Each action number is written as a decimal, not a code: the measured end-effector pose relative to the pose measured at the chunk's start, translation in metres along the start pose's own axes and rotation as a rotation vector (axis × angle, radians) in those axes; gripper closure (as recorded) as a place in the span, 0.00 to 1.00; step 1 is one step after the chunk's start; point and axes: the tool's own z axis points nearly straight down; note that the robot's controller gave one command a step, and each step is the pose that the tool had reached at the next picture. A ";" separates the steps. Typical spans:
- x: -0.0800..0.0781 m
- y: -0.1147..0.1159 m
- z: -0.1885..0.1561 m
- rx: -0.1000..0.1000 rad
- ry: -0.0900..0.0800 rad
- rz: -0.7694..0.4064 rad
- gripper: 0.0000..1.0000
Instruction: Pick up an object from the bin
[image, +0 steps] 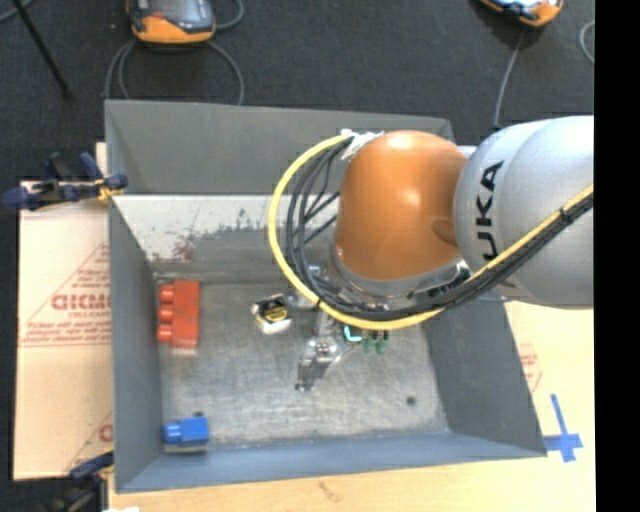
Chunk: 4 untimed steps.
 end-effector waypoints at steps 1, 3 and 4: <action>-0.116 -0.083 0.167 -0.004 -0.014 -0.259 0.00; -0.123 -0.155 0.140 0.002 -0.010 -0.290 0.00; -0.133 -0.154 0.160 -0.005 -0.015 -0.115 0.00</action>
Offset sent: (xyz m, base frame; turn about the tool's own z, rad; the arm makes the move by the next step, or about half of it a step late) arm 0.1111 -0.0832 -0.1717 -0.2628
